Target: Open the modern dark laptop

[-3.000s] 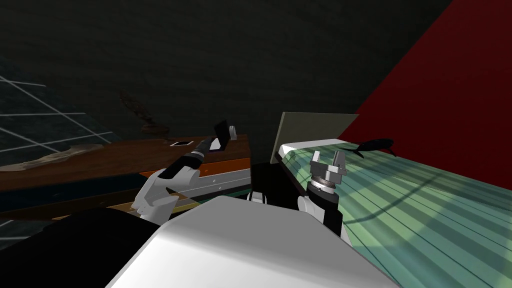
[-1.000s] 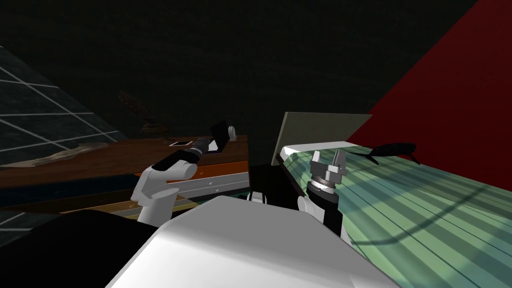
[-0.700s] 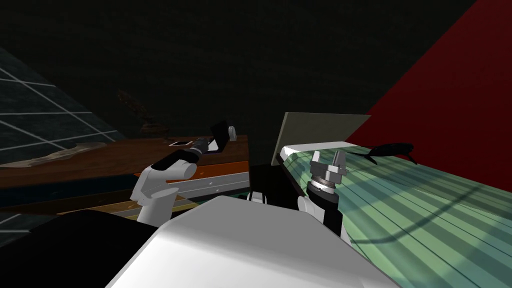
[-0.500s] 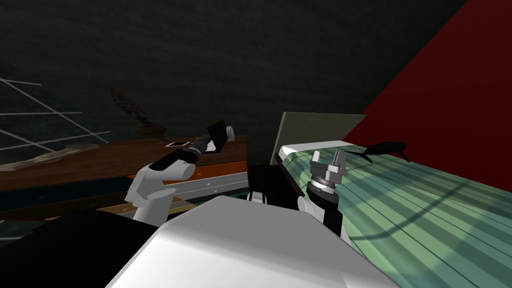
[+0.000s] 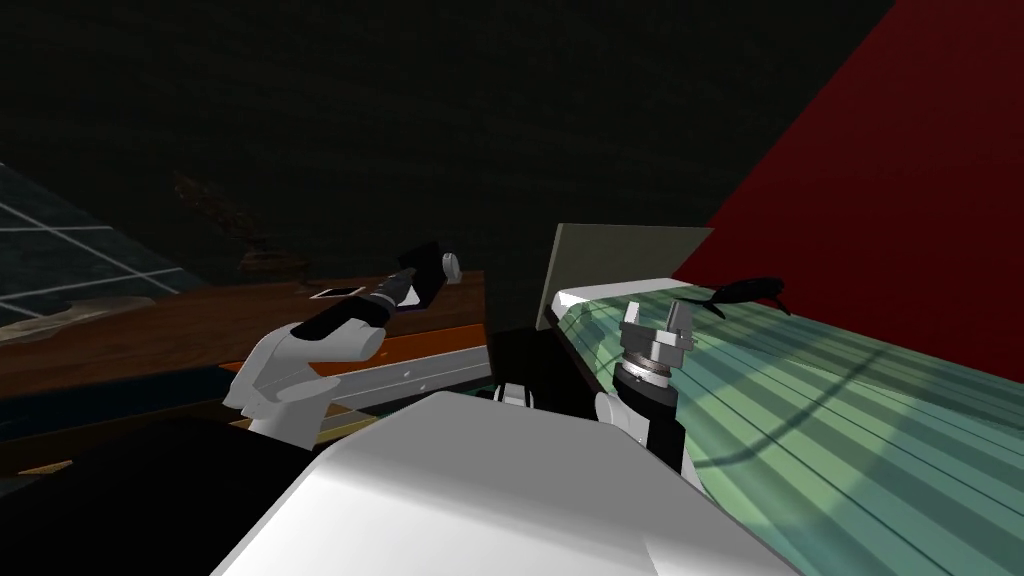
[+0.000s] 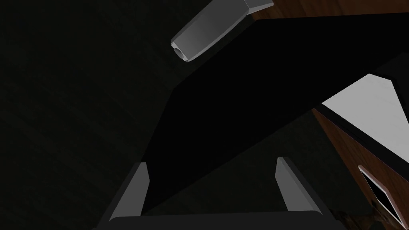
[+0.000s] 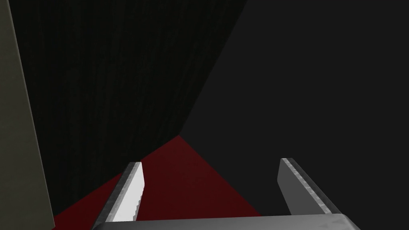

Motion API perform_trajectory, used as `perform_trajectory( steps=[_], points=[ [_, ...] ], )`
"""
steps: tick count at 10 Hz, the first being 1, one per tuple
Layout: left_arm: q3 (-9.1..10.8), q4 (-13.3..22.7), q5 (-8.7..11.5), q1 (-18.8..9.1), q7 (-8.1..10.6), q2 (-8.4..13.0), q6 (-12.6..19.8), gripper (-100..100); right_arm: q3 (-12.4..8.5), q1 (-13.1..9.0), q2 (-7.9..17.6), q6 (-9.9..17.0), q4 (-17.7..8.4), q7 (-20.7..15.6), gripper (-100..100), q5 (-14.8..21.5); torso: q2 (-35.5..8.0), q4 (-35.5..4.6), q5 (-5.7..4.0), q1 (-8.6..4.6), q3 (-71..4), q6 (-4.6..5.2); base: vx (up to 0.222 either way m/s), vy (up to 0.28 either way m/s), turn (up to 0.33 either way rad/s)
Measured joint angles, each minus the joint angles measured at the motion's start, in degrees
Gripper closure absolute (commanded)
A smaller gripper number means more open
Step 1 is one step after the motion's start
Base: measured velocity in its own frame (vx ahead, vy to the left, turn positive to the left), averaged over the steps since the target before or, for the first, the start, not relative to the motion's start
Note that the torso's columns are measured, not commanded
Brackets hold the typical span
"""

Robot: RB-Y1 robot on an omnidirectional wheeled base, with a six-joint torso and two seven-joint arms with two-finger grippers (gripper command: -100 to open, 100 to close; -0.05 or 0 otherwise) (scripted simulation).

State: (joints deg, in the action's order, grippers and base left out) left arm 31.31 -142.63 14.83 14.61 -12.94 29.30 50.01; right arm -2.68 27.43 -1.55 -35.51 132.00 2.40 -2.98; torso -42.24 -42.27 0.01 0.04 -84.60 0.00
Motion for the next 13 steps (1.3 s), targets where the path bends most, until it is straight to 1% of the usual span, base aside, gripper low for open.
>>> perform_trajectory(
  steps=[1, 2, 3, 4, 5, 7, 8, 9, 10, 11, 12, 13],
  points=[
    [-0.01, -0.05, -0.09, 0.01, -0.23, 0.09, 0.15, -100, 0.00, 0.00, 0.00, 0.00, 0.00, 0.00, 0, 0.00, -0.06, -0.01, 0.01, 0.04, 0.04, -0.02, -0.036, 0.010, -0.164],
    [0.09, 0.80, -0.83, -0.55, -0.20, -0.01, 0.12, -100, 0.00, -0.01, 0.00, 0.00, 0.00, 0.00, 0, 0.00, -0.19, -0.05, 0.02, 0.07, 0.11, 0.03, -0.079, 0.035, -0.293],
    [0.52, 2.17, -1.71, -1.86, -0.06, 0.44, 0.62, -100, 0.00, -0.02, 0.01, 0.00, 0.00, 0.00, 0, 0.00, -0.27, -0.08, 0.02, 0.08, 0.16, 0.02, -0.119, 0.046, -0.272],
    [0.64, 3.30, -3.21, -2.94, 0.07, 0.23, 1.11, -100, 0.00, -0.02, 0.01, 0.01, -0.01, 0.00, 0, 0.00, -0.29, -0.09, 0.02, 0.05, 0.19, -0.02, -0.144, 0.020, -0.310],
    [1.25, 4.49, -4.13, -3.87, 0.22, 0.51, 1.60, -100, 0.00, -0.03, 0.00, 0.01, -0.01, 0.00, 0, 0.00, -0.25, -0.08, -0.02, -0.08, 0.16, 0.00, -0.163, -0.002, -0.330],
    [1.44, 7.74, -7.13, -6.55, 0.39, 0.44, 2.11, -100, 0.00, -0.03, 0.00, 0.01, -0.01, 0.00, 0, 0.00, -0.07, -0.02, -0.02, -0.03, 0.05, -0.02, -0.156, 0.016, -0.293],
    [2.16, 10.00, -7.78, -7.76, 0.47, 1.09, 2.04, -100, 0.00, -0.02, 0.01, 0.01, -0.01, 0.00, 0, 0.00, 0.01, 0.00, 0.00, 0.01, -0.01, -0.01, -0.132, 0.014, -0.289],
    [2.37, 11.68, -9.19, -8.92, 0.56, 1.00, 2.04, -100, 0.00, -0.02, 0.01, 0.01, -0.01, 0.00, 0, 0.00, 0.07, 0.02, 0.00, 0.01, -0.04, -0.01, -0.120, 0.018, -0.272],
    [2.72, 12.67, -10.45, -9.96, 0.70, 1.01, 2.59, -100, -0.01, -0.01, 0.01, 0.01, -0.01, 0.00, 0, 0.00, 0.06, 0.02, 0.00, 0.00, -0.04, -0.01, -0.113, 0.010, -0.285],
    [3.57, 13.70, -11.05, -10.61, 0.83, 1.36, 3.15, -100, -0.01, -0.01, 0.01, 0.01, -0.01, 0.00, 0, 0.00, 0.02, 0.01, -0.01, -0.04, -0.01, -0.01, -0.050, 0.005, -0.056],
    [3.68, 13.82, -11.10, -10.67, 0.86, 1.40, 3.25, 100, -0.01, 0.01, 0.01, 0.00, 0.00, 0.00, 0, 0.00, 0.13, 0.03, -0.02, -0.05, -0.07, -0.06, 0.024, -0.003, 0.208],
    [3.40, 13.67, -10.89, -10.67, 0.81, 1.44, 2.95, 100, -0.01, 0.02, 0.01, 0.00, 0.00, 0.00, 0, 0.00, 0.23, 0.10, 0.07, 0.01, -0.11, -0.20, 0.100, -0.016, 0.275]
  ],
)
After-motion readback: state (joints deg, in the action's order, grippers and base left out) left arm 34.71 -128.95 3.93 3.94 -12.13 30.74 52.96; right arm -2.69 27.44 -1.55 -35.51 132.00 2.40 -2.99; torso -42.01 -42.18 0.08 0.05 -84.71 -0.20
